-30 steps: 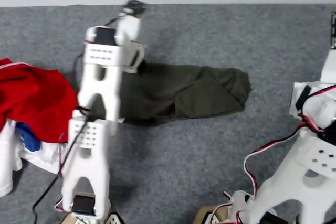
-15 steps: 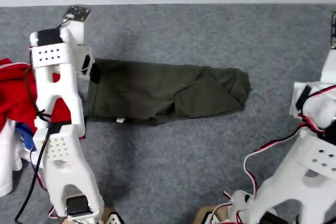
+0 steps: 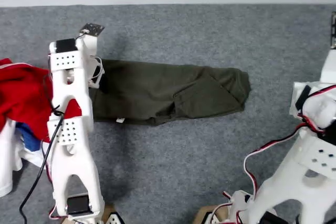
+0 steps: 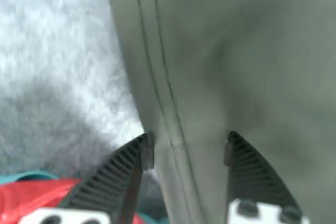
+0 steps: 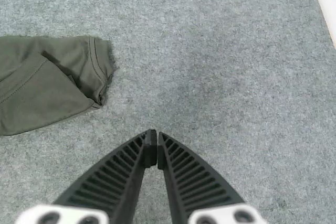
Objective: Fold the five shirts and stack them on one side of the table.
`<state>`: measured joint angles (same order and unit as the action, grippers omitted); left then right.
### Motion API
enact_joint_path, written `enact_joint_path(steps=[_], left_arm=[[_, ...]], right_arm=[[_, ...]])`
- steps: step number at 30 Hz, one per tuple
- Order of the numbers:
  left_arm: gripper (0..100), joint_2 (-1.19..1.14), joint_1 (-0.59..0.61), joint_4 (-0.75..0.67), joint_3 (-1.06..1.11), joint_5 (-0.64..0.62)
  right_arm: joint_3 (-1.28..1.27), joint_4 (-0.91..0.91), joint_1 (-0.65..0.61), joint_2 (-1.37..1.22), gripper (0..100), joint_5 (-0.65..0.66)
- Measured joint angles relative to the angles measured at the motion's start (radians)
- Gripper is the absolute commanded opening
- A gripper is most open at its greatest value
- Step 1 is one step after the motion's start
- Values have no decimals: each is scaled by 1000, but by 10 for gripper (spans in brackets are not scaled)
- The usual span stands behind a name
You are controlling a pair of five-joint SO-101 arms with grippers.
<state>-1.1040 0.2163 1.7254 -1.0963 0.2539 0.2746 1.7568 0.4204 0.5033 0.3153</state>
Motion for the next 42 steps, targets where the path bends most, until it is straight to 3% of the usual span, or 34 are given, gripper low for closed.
enact_joint_path(steps=[8, 19, 26, 35, 42], left_arm=[[221, -51, 0, 2, -29, -15], [6, -52, -29, 11, -6, -32], [4, -9, -51, 2, 78, -28], [4, 259, -66, 2, 269, -32], [4, 486, -186, 5, 405, -28]], right_arm=[[0, 0, 0, 0, 10, 0], [0, 0, 0, 0, 10, 0], [0, 0, 0, 0, 10, 0], [0, 0, 0, 48, 10, 0], [0, 0, 0, 51, 10, 18]])
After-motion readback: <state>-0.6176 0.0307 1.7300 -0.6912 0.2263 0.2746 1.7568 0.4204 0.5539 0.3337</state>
